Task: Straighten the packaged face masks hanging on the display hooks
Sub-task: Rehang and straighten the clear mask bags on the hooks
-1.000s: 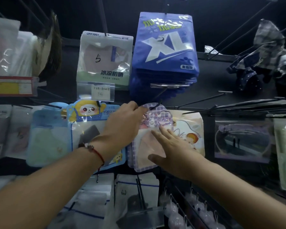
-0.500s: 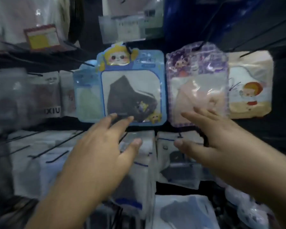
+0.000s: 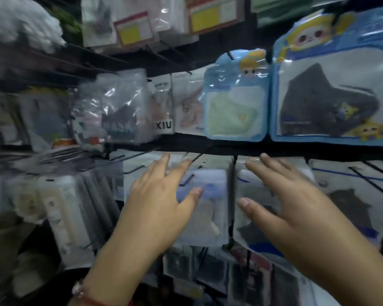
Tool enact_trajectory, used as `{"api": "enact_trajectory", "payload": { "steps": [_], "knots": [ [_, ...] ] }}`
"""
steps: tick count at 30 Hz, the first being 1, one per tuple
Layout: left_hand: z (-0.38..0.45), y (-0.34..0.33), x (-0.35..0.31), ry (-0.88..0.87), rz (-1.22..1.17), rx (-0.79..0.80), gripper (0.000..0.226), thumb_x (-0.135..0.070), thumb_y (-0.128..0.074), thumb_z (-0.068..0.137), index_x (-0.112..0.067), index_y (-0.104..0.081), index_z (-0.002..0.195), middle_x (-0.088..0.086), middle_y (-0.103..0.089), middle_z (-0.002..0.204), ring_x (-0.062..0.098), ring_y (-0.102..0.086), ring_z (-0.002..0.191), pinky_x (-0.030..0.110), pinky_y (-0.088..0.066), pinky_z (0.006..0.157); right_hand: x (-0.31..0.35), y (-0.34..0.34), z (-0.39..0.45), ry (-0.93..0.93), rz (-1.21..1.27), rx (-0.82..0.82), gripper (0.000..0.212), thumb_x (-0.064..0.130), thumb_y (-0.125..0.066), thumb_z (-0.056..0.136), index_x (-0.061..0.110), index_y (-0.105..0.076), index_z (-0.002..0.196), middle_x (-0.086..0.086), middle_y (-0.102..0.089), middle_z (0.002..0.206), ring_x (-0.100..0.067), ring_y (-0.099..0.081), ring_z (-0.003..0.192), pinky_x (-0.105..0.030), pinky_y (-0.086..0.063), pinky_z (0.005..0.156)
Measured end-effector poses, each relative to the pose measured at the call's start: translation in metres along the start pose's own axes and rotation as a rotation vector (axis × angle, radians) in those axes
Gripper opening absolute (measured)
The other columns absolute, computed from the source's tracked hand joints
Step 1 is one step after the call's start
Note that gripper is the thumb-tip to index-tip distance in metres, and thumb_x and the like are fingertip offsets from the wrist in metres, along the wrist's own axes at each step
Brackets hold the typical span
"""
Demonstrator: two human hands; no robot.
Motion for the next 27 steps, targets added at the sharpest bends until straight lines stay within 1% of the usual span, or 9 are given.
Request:
{"api": "enact_trajectory", "payload": {
  "steps": [4, 7, 10, 13, 16, 18, 22, 25, 27],
  "knots": [
    [-0.001, 0.018, 0.082, 0.045, 0.009, 0.007, 0.064, -0.067, -0.037, 0.094, -0.053, -0.014, 0.152, -0.019, 0.007, 0.165, 0.010, -0.004, 0.152, 0.036, -0.014, 0.122, 0.063, -0.041, 0.021, 0.003, 0.032, -0.035, 0.067, 0.062, -0.043, 0.090, 0.051, -0.012, 0.149, 0.025, 0.002, 0.159, -0.002, 0.003, 0.147, -0.026, -0.007, 0.117],
    [-0.002, 0.032, 0.146, 0.082, -0.027, -0.015, 0.064, -0.068, -0.037, 0.094, -0.056, -0.012, 0.151, -0.021, 0.009, 0.164, 0.010, -0.004, 0.152, 0.038, -0.017, 0.122, 0.124, -0.078, 0.039, 0.068, 0.135, -0.059, 0.065, 0.059, -0.046, 0.090, 0.052, -0.018, 0.148, 0.031, -0.003, 0.154, 0.004, 0.001, 0.145, -0.023, -0.008, 0.117],
    [-0.004, 0.044, 0.197, 0.106, -0.067, -0.054, 0.065, -0.067, -0.038, 0.094, -0.054, -0.011, 0.152, -0.021, 0.008, 0.164, 0.010, -0.003, 0.152, 0.038, -0.018, 0.121, 0.181, -0.120, 0.059, 0.138, 0.165, -0.075, 0.065, 0.057, -0.047, 0.091, 0.051, -0.017, 0.149, 0.031, -0.003, 0.155, 0.003, 0.002, 0.146, -0.028, -0.008, 0.120],
    [0.000, 0.056, 0.231, 0.096, -0.082, -0.051, 0.065, -0.065, -0.039, 0.095, -0.053, -0.011, 0.152, -0.022, 0.009, 0.164, 0.009, -0.002, 0.152, 0.038, -0.017, 0.121, 0.217, -0.151, 0.078, 0.159, 0.180, -0.090, 0.066, 0.057, -0.048, 0.092, 0.049, -0.016, 0.150, 0.028, -0.001, 0.158, 0.001, 0.003, 0.147, -0.030, -0.008, 0.121],
    [0.011, 0.065, 0.260, 0.092, -0.086, -0.037, 0.065, -0.066, -0.039, 0.095, -0.053, -0.012, 0.153, -0.022, 0.010, 0.164, 0.008, -0.002, 0.152, 0.038, -0.016, 0.121, 0.229, -0.162, 0.094, 0.128, 0.191, -0.120, 0.066, 0.056, -0.050, 0.092, 0.048, -0.020, 0.150, 0.028, -0.004, 0.158, 0.001, 0.000, 0.147, -0.030, -0.010, 0.120],
    [0.021, 0.069, 0.273, 0.082, -0.107, -0.050, 0.064, -0.066, -0.040, 0.095, -0.054, -0.015, 0.152, -0.024, 0.008, 0.163, 0.009, -0.005, 0.151, 0.037, -0.018, 0.121, 0.230, -0.161, 0.104, 0.099, 0.225, -0.192, 0.064, 0.052, -0.054, 0.091, 0.047, -0.026, 0.149, 0.028, -0.012, 0.157, 0.003, -0.008, 0.146, -0.028, -0.017, 0.117],
    [0.033, 0.057, 0.284, 0.032, -0.308, -0.076, 0.056, -0.062, -0.046, 0.094, -0.061, -0.025, 0.145, -0.035, 0.000, 0.159, 0.003, -0.015, 0.148, 0.036, -0.029, 0.116, 0.218, -0.160, 0.120, 0.058, 0.293, -0.290, 0.061, 0.045, -0.059, 0.090, 0.045, -0.035, 0.146, 0.028, -0.029, 0.149, 0.011, -0.026, 0.132, -0.020, -0.027, 0.107],
    [0.049, 0.047, 0.287, 0.009, -0.503, -0.101, 0.052, -0.056, -0.053, 0.093, -0.060, -0.035, 0.142, -0.037, -0.016, 0.155, -0.006, -0.023, 0.141, 0.025, -0.028, 0.108, 0.202, -0.161, 0.136, 0.006, 0.410, -0.294, 0.060, 0.045, -0.061, 0.089, 0.048, -0.036, 0.144, 0.022, -0.045, 0.142, 0.009, -0.045, 0.111, -0.022, -0.038, 0.090],
    [0.071, 0.048, 0.291, 0.001, -0.606, -0.148, 0.049, -0.048, -0.059, 0.094, -0.054, -0.044, 0.140, -0.032, -0.033, 0.149, -0.006, -0.033, 0.137, 0.022, -0.030, 0.108, 0.193, -0.161, 0.152, -0.037, 0.530, -0.302, 0.060, 0.046, -0.062, 0.089, 0.052, -0.036, 0.142, 0.026, -0.045, 0.140, 0.011, -0.048, 0.111, -0.012, -0.040, 0.079]
  ]
}}
Point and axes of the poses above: each hand's wrist, its own z-axis towards the middle knuckle, its own y-axis out of the back of the hand, x = y × z, the point moved 6 cm from there along z, towards the middle knuckle
